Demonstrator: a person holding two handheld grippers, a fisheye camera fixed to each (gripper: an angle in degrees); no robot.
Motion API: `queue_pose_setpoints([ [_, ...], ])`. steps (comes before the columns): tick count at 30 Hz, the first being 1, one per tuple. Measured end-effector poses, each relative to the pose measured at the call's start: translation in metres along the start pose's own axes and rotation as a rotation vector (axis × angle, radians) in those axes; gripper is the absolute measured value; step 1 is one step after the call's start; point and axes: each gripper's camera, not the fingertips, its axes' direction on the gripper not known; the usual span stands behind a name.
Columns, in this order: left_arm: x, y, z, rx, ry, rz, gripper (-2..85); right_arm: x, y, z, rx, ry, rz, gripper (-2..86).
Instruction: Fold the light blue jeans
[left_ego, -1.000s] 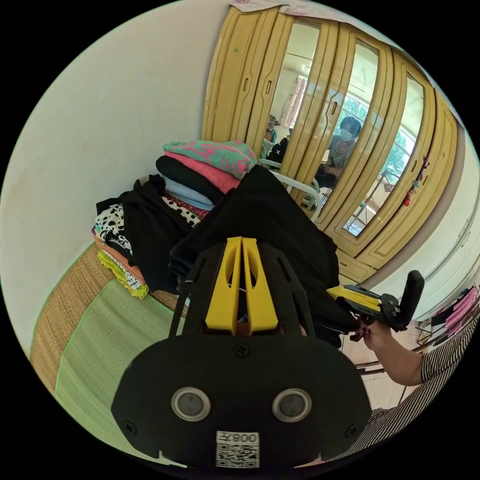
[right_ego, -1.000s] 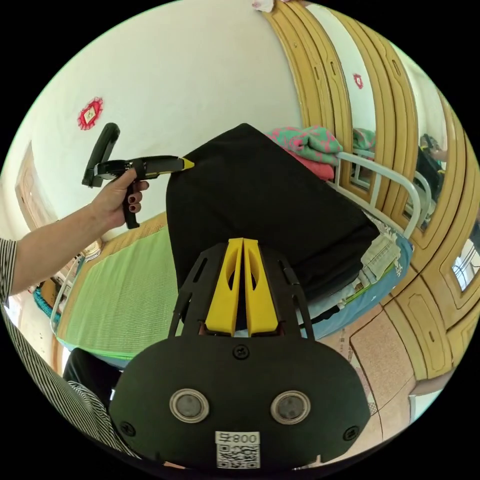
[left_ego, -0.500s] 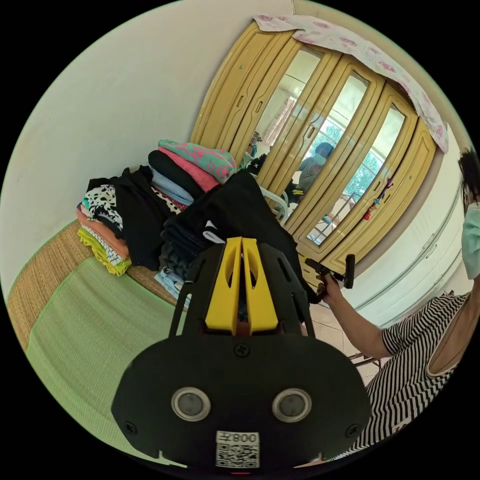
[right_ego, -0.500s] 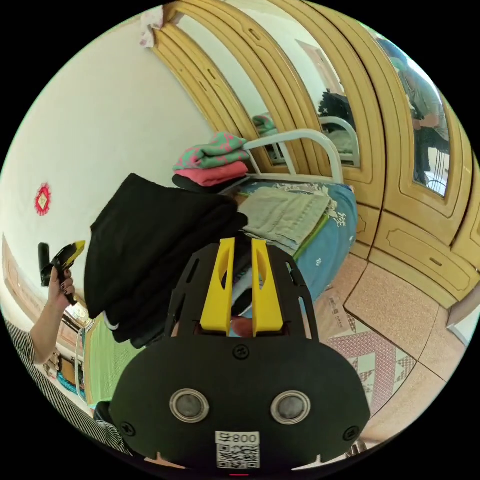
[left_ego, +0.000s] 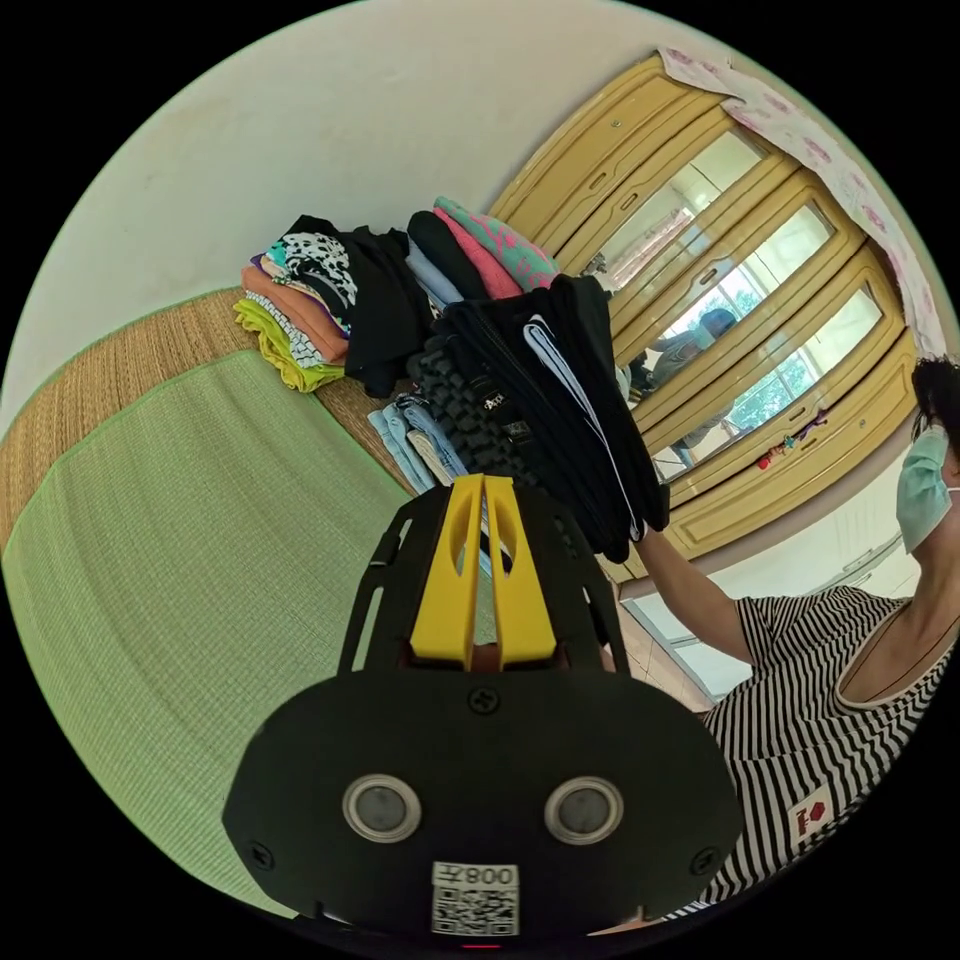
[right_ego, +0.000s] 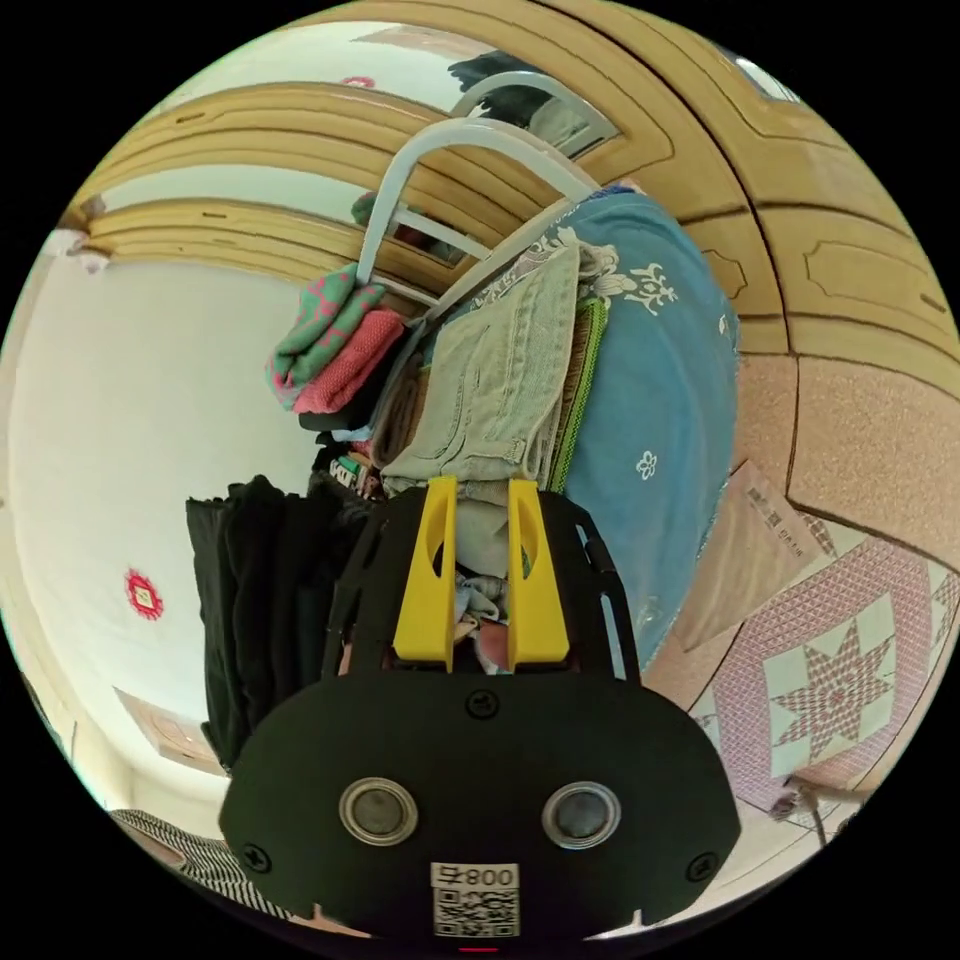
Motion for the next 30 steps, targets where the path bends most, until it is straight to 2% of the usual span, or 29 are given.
queue_pose_setpoints([
  [5,0.0,0.0,0.006,-0.023,-0.018,0.029,0.1,0.034,-0.03,-0.018,0.023,-0.131,0.11,7.5],
  [12,-0.014,0.009,0.009,-0.026,0.009,-0.003,0.1,0.081,-0.044,-0.056,0.052,-0.143,0.164,7.2],
  [22,-0.031,0.02,0.01,-0.048,0.013,-0.037,0.1,0.132,-0.093,-0.082,0.096,-0.282,0.231,9.6],
  [30,-0.045,0.037,0.01,-0.065,0.042,-0.085,0.1,0.153,-0.131,-0.092,0.062,-0.273,0.24,8.8],
])
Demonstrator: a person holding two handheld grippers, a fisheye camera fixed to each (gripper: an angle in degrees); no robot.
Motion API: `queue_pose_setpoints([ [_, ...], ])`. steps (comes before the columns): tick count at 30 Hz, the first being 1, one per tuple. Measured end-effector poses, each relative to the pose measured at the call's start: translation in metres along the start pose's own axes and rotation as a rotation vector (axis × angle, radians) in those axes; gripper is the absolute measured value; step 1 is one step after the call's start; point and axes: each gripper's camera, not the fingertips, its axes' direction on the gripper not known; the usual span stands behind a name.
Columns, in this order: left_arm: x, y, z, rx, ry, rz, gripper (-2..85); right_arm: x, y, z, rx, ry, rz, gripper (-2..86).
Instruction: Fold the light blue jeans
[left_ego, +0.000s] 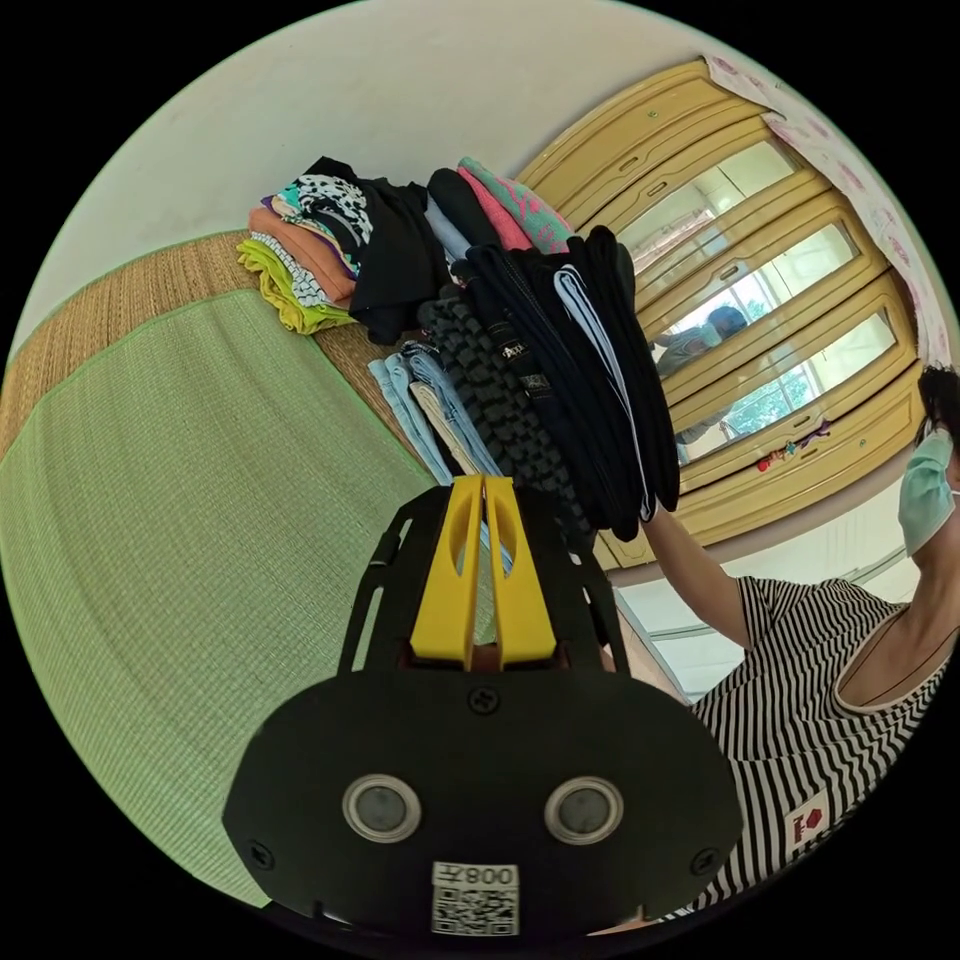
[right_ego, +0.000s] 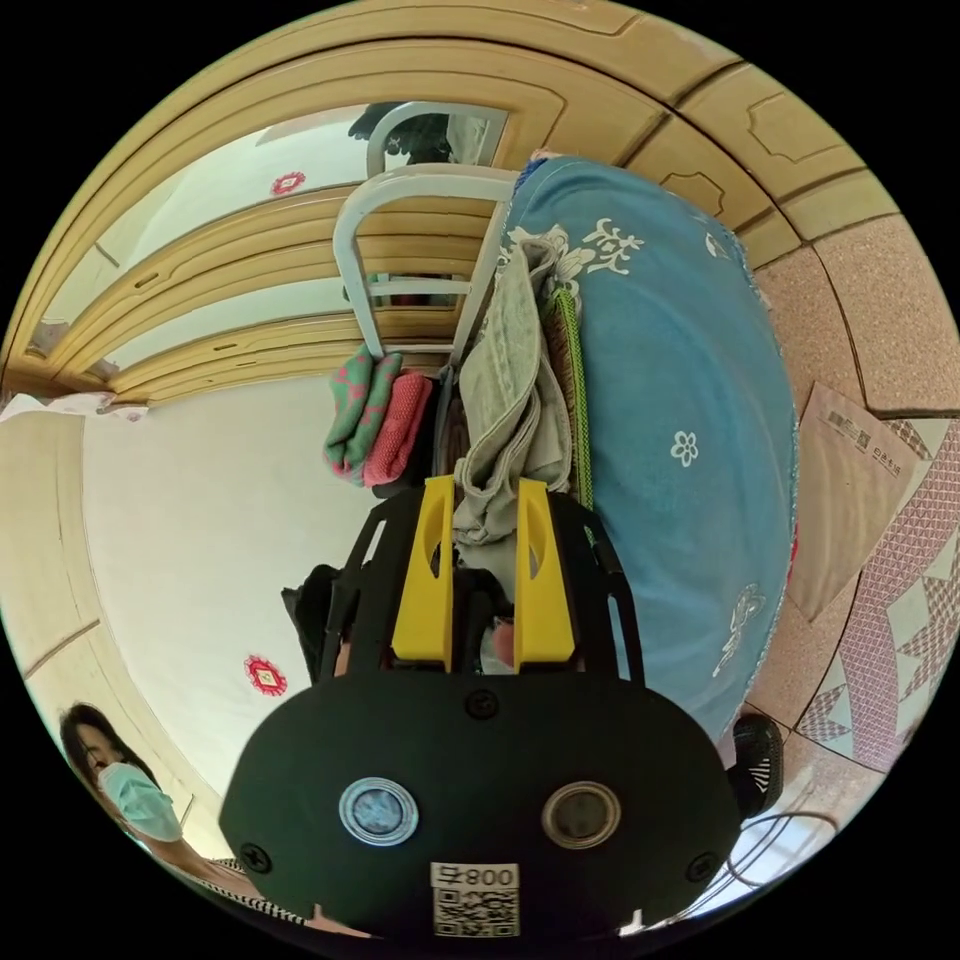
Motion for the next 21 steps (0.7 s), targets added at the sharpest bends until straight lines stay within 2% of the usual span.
queue_pose_setpoints([
  [5,-0.003,0.013,-0.004,-0.011,0.003,-0.005,0.1,0.016,-0.011,-0.01,-0.03,0.017,0.027,6.9],
  [11,-0.003,0.034,-0.017,-0.014,0.01,-0.019,0.1,0.015,-0.003,-0.04,0.034,-0.185,-0.043,3.8],
  [21,0.005,0.078,-0.053,0.029,0.043,-0.024,0.2,-0.126,0.017,-0.11,0.12,-0.375,-0.424,3.0],
])
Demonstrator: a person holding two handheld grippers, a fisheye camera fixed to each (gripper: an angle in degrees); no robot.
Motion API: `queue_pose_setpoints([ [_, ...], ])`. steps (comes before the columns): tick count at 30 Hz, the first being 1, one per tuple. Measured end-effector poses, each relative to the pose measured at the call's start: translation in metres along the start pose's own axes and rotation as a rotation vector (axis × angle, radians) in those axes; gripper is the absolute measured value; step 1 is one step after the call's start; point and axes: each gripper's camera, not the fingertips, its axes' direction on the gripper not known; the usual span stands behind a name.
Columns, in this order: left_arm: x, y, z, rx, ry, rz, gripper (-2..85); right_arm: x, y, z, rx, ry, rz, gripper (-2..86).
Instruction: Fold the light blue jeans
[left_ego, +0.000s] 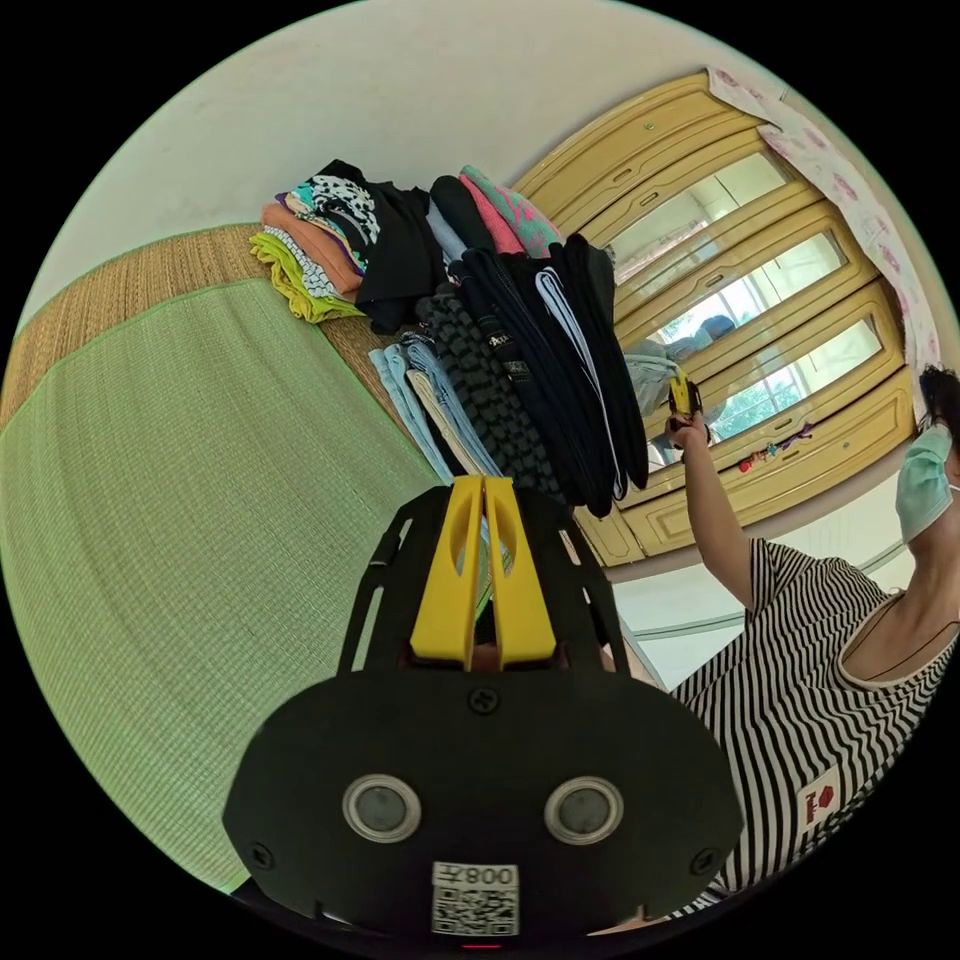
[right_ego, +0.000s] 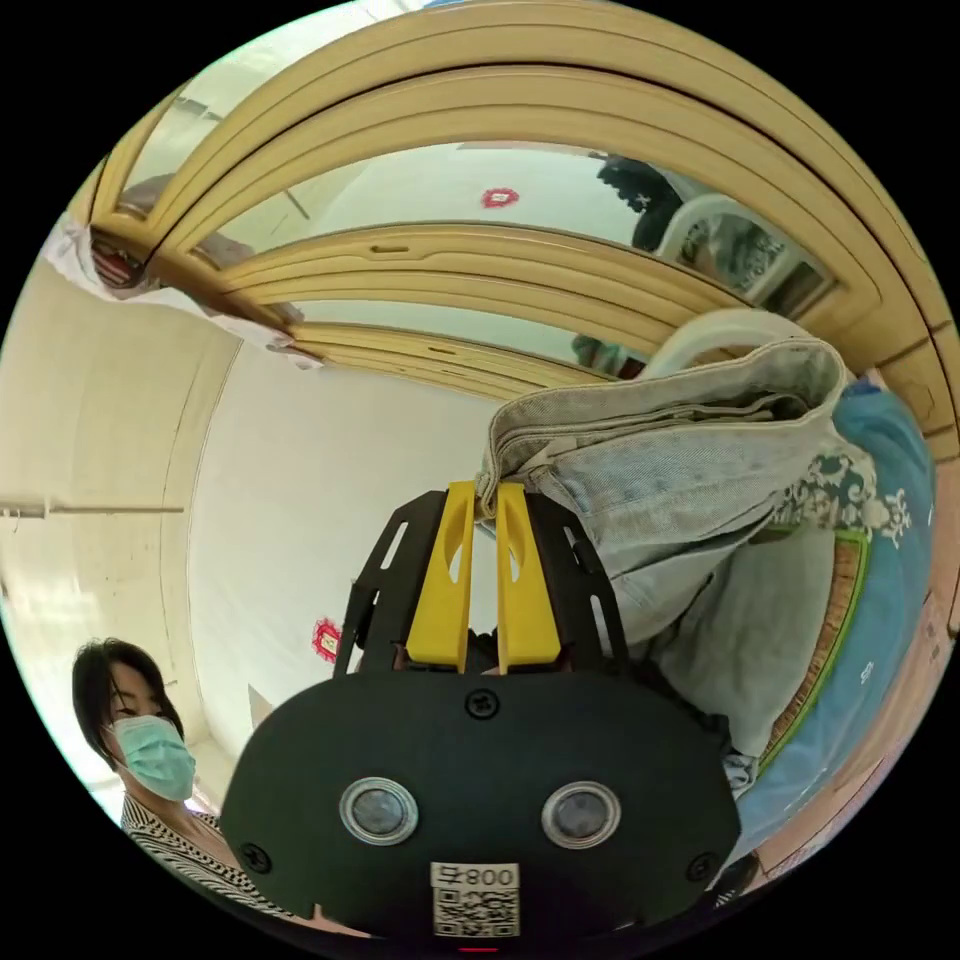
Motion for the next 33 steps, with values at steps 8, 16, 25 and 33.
queue_pose_setpoints([
  [8,0.04,0.021,-0.02,0.026,0.128,0.183,1.0,-0.137,0.022,-0.042,0.032,-0.12,-0.259,2.6],
  [16,0.115,0.04,-0.051,0.07,0.278,0.437,2.0,-0.291,0.086,-0.079,0.011,-0.145,-0.522,2.3],
  [25,0.173,0.095,-0.117,0.15,0.349,0.615,2.7,-0.446,0.192,-0.106,0.01,-0.27,-0.776,2.1],
  [33,0.228,0.151,-0.211,0.295,0.447,0.8,7.0,-0.545,0.311,-0.077,-0.166,-0.501,-0.905,1.8],
])
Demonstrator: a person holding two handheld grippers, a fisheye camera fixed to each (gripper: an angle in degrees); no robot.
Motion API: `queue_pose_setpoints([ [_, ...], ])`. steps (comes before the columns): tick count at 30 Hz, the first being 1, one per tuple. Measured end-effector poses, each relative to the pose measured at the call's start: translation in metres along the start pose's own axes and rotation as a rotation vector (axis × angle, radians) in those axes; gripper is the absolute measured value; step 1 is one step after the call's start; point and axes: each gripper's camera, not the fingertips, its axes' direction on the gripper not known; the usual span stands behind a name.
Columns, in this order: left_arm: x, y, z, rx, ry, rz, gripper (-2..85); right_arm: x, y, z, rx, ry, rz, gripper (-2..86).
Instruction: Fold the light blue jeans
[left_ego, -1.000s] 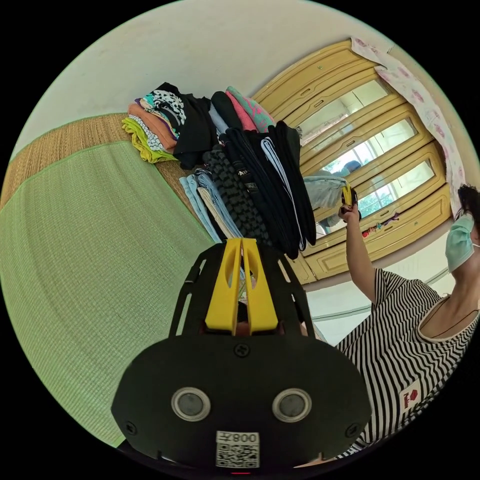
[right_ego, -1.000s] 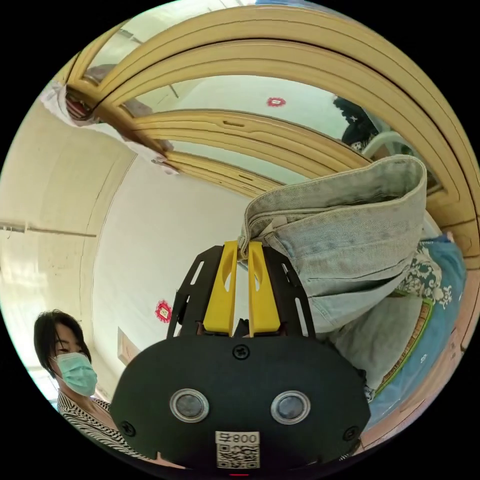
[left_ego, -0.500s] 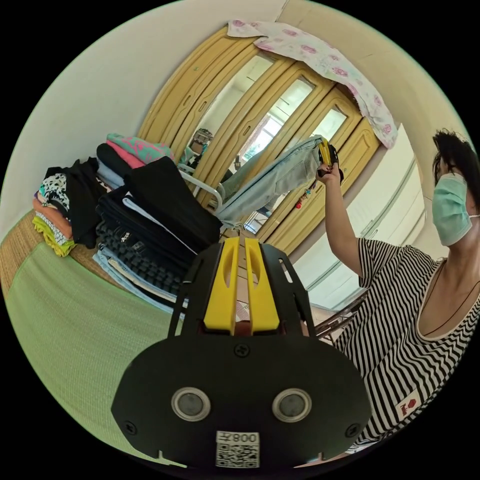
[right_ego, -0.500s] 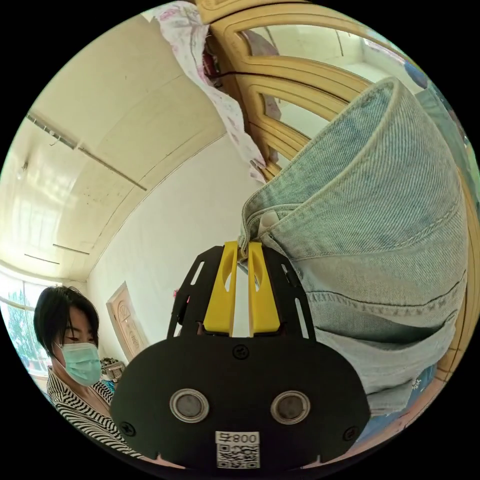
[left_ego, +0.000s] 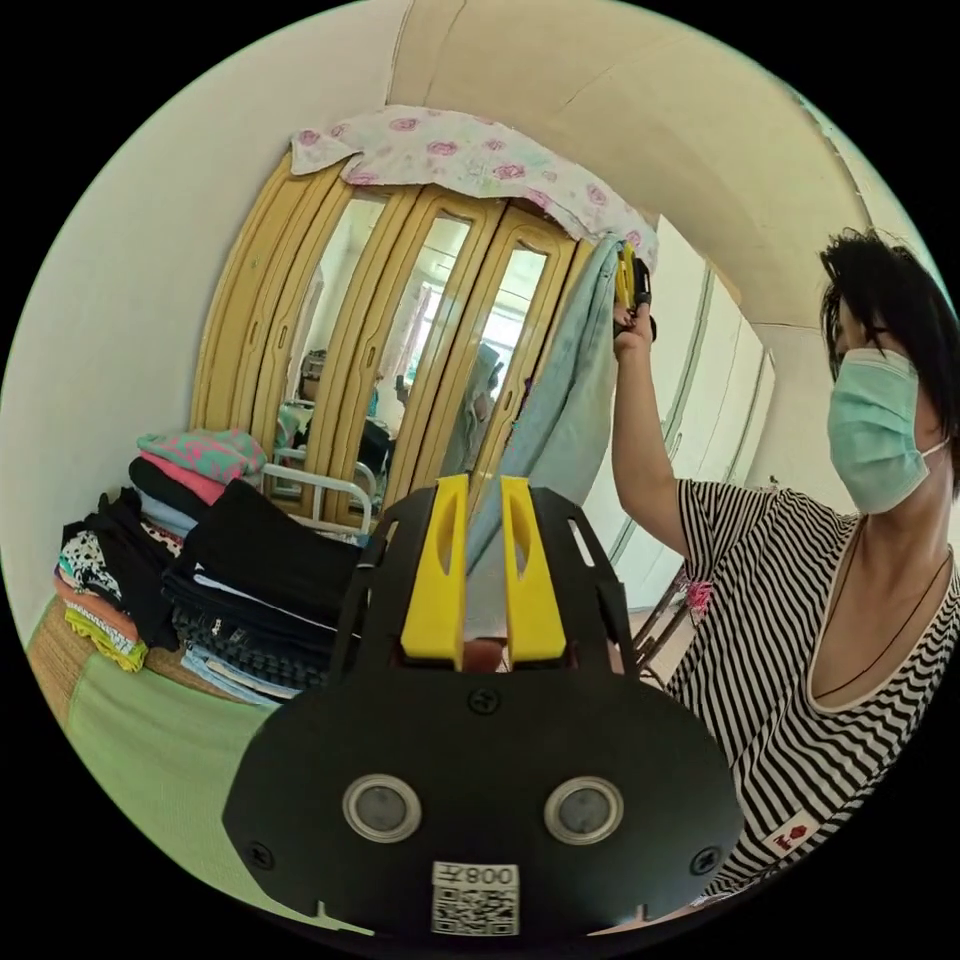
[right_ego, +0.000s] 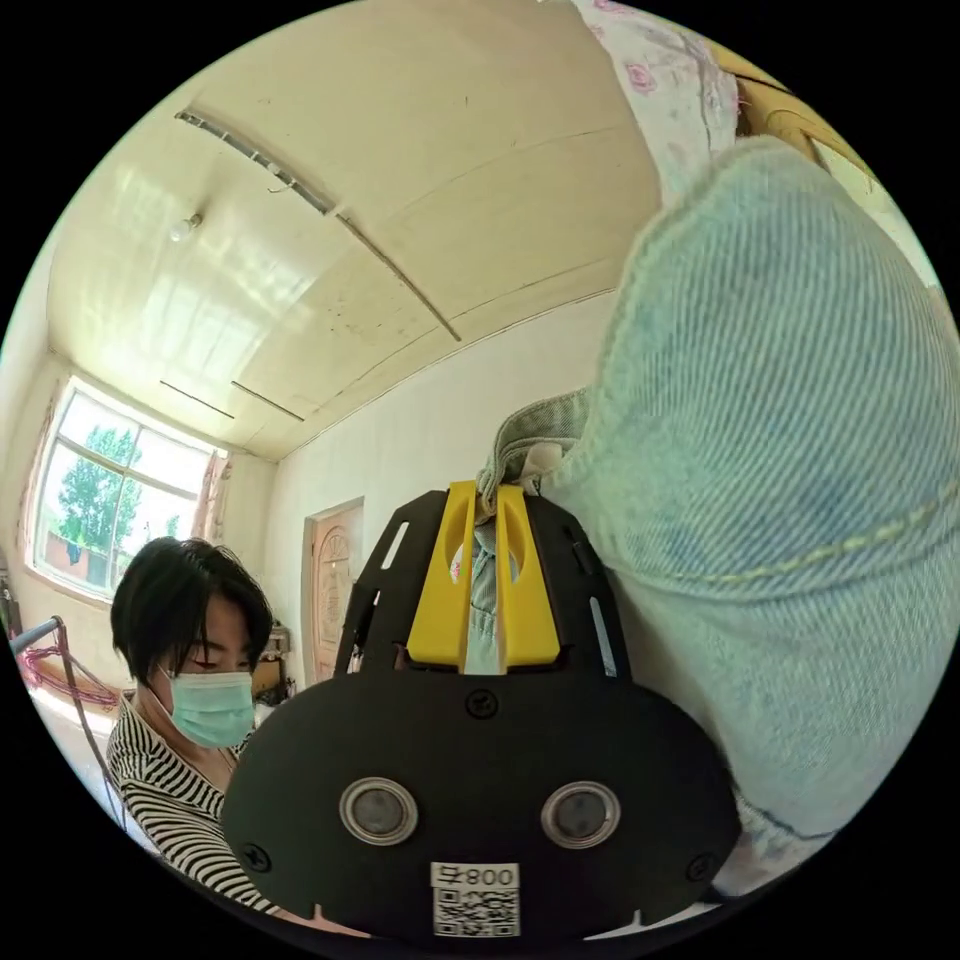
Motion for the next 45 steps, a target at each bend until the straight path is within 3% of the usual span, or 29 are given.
queue_pose_setpoints([
  [9,0.117,-0.049,-0.091,0.096,-0.099,0.222,15.9,-0.067,0.078,0.163,-0.082,-0.328,0.118,1.7],
  [16,0.169,-0.05,-0.164,0.101,-0.189,0.206,16.4,-0.114,0.148,0.347,-0.276,-0.512,0.193,1.8],
  [22,0.184,-0.04,-0.225,0.044,-0.545,0.092,8.2,-0.154,0.219,0.507,-0.435,-0.603,0.257,2.4],
  [27,0.167,-0.008,-0.283,0.005,-0.788,-0.082,4.3,-0.153,0.292,0.594,-0.522,-0.518,0.343,4.1],
  [32,0.132,0.038,-0.342,0.04,-0.911,-0.324,2.9,-0.163,0.384,0.585,-0.576,-0.422,0.231,5.2],
  [35,0.105,0.074,-0.377,0.087,-0.92,-0.482,2.6,-0.193,0.454,0.558,-0.704,-0.232,0.095,6.8],
  [39,0.077,0.125,-0.412,0.14,-0.966,-0.636,2.8,-0.245,0.582,0.534,-1.02,-0.044,0.011,9.5],
  [43,0.063,0.16,-0.432,0.159,-1.005,-0.707,3.3,-0.285,0.693,0.53,-1.335,-0.006,0.082,12.2],
  [45,0.056,0.18,-0.442,0.159,-1.017,-0.736,3.3,-0.298,0.724,0.535,-1.387,0.02,0.095,13.1],
])
